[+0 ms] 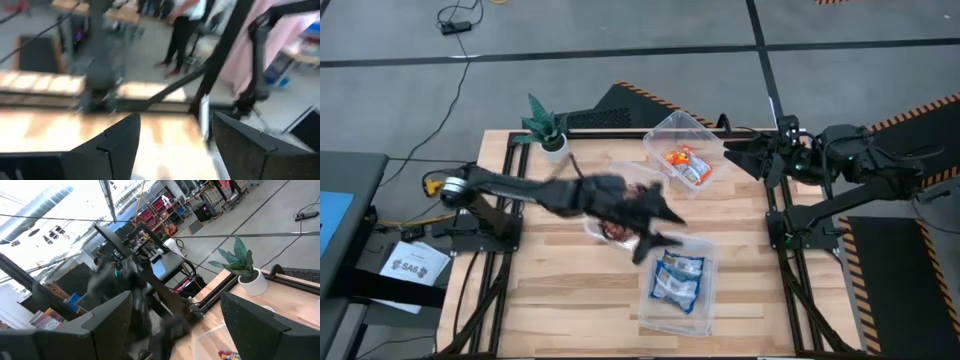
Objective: Sort Maruchan noodles
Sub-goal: Return to Home Position
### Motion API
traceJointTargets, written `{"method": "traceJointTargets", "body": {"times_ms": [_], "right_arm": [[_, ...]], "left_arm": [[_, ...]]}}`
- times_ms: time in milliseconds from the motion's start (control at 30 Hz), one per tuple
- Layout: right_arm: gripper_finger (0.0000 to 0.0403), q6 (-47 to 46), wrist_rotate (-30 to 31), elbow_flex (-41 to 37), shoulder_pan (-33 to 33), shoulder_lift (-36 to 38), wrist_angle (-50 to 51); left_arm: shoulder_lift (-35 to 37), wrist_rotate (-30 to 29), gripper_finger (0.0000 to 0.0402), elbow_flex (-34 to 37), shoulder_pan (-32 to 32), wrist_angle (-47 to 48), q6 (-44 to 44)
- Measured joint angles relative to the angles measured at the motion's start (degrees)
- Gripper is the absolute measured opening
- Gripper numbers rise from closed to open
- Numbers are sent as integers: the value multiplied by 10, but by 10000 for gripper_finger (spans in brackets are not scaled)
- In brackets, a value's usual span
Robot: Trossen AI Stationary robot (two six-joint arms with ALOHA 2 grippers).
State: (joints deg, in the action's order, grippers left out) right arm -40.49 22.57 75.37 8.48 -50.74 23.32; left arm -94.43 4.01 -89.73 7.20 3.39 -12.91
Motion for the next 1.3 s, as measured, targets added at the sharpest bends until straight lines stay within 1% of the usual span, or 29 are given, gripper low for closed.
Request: {"method": "traceJointTargets", "body": {"times_ms": [33,133,200,267,333,400,467,567,633,700,800,1000,1133,1300], "right_arm": [[327,0,0,0,0,0,1],[327,0,0,0,0,1,5],[327,0,-1,0,0,2,4],[327,3,-1,0,0,2,8],[327,4,-1,0,0,2,10],[327,5,-1,0,0,2,14],[327,5,-1,0,0,2,20],[327,5,-1,0,0,2,22],[327,5,-2,0,0,2,22],[327,5,-2,0,0,2,26],[327,5,-2,0,0,2,28],[327,5,-1,0,0,2,30],[327,5,-1,0,0,-1,30],[327,6,-8,0,0,-8,30]], "left_arm": [[17,1,232,-6,-9,41,6],[66,-4,233,-6,-30,119,25],[108,-2,233,24,-34,141,26],[158,4,233,82,-32,106,25],[207,-3,233,158,-25,37,-1],[253,-27,233,238,-19,-38,-32],[290,-58,233,299,-16,-128,-55],[341,-102,233,357,-18,-199,-58],[371,-121,233,376,-25,-197,-39],[394,-125,233,386,-34,-198,-25],[427,-118,233,392,-50,-181,-11],[482,-104,233,392,-71,-109,2],[504,-105,233,392,-71,-90,2],[510,-103,233,392,-70,-94,1]]}}
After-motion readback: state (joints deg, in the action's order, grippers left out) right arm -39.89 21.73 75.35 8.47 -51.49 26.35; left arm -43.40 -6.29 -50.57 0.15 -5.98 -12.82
